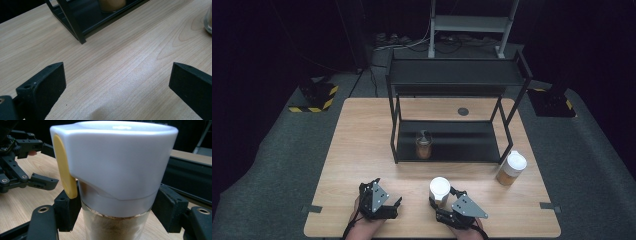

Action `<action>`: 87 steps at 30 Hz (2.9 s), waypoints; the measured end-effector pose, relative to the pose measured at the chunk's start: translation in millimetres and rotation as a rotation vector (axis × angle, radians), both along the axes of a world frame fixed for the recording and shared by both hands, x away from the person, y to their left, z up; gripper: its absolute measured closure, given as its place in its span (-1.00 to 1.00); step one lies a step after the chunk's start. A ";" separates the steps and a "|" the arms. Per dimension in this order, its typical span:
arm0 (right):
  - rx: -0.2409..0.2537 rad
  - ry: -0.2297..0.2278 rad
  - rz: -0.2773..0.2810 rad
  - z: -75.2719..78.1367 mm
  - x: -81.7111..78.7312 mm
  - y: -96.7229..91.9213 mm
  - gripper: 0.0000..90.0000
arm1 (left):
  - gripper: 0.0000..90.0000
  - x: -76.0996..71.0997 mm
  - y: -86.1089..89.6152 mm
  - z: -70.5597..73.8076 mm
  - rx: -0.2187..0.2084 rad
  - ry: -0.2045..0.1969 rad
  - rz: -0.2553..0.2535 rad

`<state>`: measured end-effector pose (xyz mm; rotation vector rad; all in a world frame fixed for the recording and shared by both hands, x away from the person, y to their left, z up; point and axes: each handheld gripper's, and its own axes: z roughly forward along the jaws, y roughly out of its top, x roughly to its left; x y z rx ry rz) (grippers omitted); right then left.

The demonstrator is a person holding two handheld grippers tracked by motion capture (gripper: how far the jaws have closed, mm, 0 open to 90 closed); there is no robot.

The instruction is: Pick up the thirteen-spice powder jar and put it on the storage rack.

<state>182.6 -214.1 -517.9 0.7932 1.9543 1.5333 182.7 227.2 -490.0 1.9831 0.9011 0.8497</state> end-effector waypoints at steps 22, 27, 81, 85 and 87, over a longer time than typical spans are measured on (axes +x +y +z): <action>-0.001 0.000 0.027 2.2 5.9 -6.7 -0.33 | -0.97 -0.2 1.2 -0.5 -0.009 -0.001 0.001; 0.006 -0.003 0.014 4.5 5.6 -9.7 -0.33 | -0.98 -0.2 1.3 -0.5 -0.010 -0.001 0.001; -0.008 -0.041 -0.147 27.5 7.6 -53.3 -0.33 | -0.97 0.4 2.6 -0.4 -0.010 0.000 -0.010; -0.005 -0.039 -0.147 31.3 10.6 -53.6 -0.33 | -0.97 0.5 2.8 -0.3 -0.011 0.001 -0.010; -0.002 -0.036 -0.147 34.7 13.9 -53.3 -0.33 | -0.97 0.4 2.9 -0.4 -0.012 0.000 -0.011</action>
